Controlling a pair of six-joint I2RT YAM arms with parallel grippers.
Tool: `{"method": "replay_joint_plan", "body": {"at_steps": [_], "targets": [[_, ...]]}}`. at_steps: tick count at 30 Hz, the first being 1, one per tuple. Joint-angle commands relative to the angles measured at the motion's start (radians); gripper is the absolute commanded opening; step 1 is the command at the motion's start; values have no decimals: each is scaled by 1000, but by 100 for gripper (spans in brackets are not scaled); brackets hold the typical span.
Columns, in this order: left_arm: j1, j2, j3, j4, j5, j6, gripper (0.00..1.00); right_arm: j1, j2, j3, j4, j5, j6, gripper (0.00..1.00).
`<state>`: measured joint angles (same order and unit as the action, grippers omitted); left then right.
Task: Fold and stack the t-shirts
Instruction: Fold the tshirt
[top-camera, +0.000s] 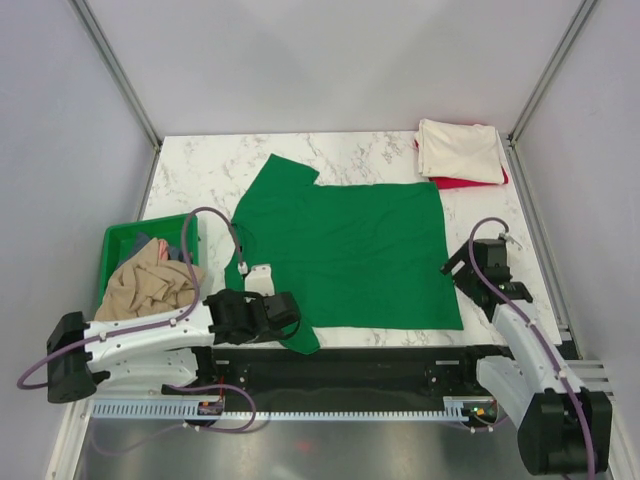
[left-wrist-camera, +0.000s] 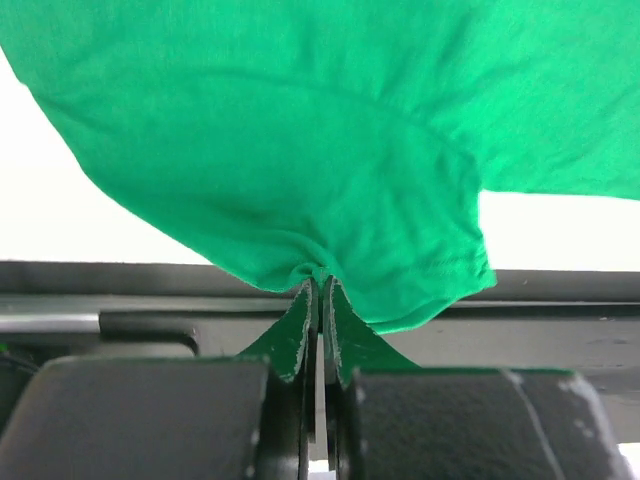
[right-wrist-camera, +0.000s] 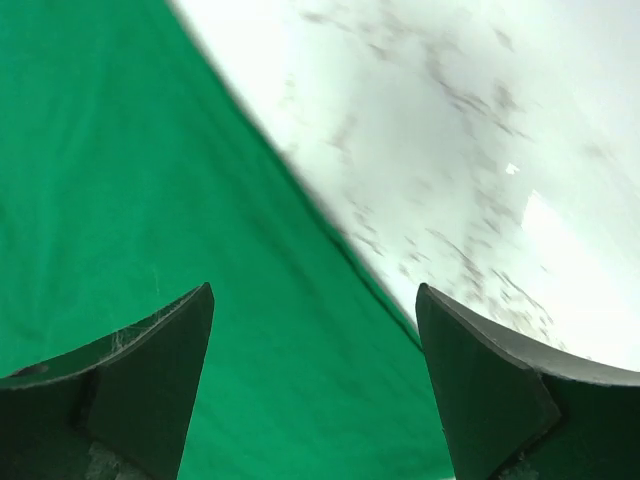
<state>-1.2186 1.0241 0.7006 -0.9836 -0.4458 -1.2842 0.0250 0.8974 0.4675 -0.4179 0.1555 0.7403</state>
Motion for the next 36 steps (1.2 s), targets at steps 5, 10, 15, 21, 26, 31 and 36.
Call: {"method": "replay_joint_plan", "body": {"at_steps": [5,10,15,21,26,31,36], "targets": [[128,-93,-16,124,-24,253,2,-8,-181,-95,-225,135,206,85],[174,-121,-41,183,15,309,2,1,-221,-121,-216,55,200,77],[186,-133,-52,227,38,325,2,15,-12,-56,-249,-57,176,84],[195,-145,-61,261,58,332,2,142,32,80,-401,18,234,89],[202,-145,-62,270,74,353,2,167,77,155,-525,12,245,90],[209,-136,-79,304,104,370,2,197,93,250,-617,80,226,90],[218,-119,-96,342,127,387,2,225,167,240,-611,87,211,86]]}}
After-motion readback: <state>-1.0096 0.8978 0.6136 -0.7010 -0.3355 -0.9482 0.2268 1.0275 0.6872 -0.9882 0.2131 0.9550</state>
